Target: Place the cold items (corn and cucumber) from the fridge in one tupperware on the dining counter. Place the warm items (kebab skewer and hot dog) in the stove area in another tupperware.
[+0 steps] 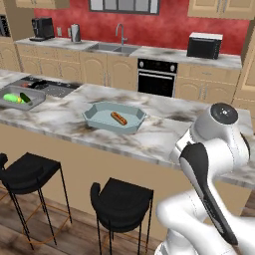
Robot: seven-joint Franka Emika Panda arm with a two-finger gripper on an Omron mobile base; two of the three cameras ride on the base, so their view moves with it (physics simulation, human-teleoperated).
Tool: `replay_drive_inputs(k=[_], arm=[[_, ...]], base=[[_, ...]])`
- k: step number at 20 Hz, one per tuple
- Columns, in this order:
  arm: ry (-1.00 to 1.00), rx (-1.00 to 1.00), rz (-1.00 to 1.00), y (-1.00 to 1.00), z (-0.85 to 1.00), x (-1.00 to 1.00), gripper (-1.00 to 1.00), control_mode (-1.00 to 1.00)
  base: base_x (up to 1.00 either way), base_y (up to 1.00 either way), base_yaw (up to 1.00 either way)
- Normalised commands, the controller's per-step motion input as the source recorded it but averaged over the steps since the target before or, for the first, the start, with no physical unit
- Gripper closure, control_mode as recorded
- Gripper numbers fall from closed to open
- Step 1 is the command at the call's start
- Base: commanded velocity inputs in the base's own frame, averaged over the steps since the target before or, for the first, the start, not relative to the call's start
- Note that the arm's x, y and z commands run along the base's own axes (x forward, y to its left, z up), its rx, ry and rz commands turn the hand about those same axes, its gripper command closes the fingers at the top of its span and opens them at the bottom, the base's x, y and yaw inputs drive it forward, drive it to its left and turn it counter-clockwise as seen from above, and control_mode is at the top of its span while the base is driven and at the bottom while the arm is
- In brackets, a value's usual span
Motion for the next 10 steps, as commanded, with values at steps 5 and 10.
replay_drive_inputs(k=[5, 10], arm=[[0.00, -0.03, 0.03, 0.00, -0.20, -0.27, -1.00, 1.00], [0.00, 0.00, 0.00, 0.00, 0.00, 0.00, -1.00, 1.00]], base=[[-0.26, -0.04, 0.01], [-0.62, -0.32, -0.26]])
